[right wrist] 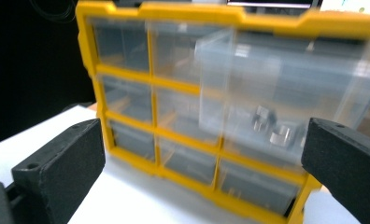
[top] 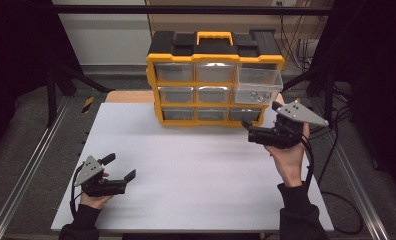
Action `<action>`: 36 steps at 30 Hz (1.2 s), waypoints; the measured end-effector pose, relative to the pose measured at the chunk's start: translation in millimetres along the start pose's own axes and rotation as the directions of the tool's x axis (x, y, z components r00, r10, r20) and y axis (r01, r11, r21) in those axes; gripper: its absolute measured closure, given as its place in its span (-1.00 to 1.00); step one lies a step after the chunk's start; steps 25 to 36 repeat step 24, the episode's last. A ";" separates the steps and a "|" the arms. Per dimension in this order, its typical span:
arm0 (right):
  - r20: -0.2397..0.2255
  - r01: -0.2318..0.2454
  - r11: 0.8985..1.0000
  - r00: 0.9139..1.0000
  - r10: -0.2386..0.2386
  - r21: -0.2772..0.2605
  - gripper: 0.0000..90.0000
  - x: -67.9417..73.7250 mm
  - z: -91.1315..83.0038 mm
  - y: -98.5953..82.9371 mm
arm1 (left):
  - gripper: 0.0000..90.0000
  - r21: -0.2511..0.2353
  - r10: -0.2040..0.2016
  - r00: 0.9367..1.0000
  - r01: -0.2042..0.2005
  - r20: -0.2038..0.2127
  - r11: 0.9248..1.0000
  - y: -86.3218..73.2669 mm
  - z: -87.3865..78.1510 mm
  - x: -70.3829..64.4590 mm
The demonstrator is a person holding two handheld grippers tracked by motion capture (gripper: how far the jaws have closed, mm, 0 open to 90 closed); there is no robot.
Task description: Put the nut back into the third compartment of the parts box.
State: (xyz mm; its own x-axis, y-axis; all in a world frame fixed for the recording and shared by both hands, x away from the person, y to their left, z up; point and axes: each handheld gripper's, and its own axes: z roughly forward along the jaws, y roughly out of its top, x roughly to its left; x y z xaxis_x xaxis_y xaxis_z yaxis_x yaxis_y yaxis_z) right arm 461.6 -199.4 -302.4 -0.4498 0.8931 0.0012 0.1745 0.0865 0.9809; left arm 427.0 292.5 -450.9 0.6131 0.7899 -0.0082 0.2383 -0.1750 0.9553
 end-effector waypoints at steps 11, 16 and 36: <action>-0.083 -0.027 0.998 0.996 0.031 0.051 -0.99 -2.0 -5.2 -78.9 | -0.93 -0.001 0.004 1.000 -0.004 -0.002 1.000 -0.4 0.4 -0.6; -0.094 -0.037 0.997 0.995 0.044 0.070 -0.99 -2.3 -11.7 -107.2 | -0.93 -0.002 0.006 1.000 -0.006 -0.001 1.000 -0.7 0.6 -1.1; -0.089 -0.051 0.993 0.994 0.061 0.110 -0.99 -7.2 -16.3 -132.2 | -0.93 -0.006 0.009 1.000 -0.009 0.000 1.000 -0.9 1.0 -1.8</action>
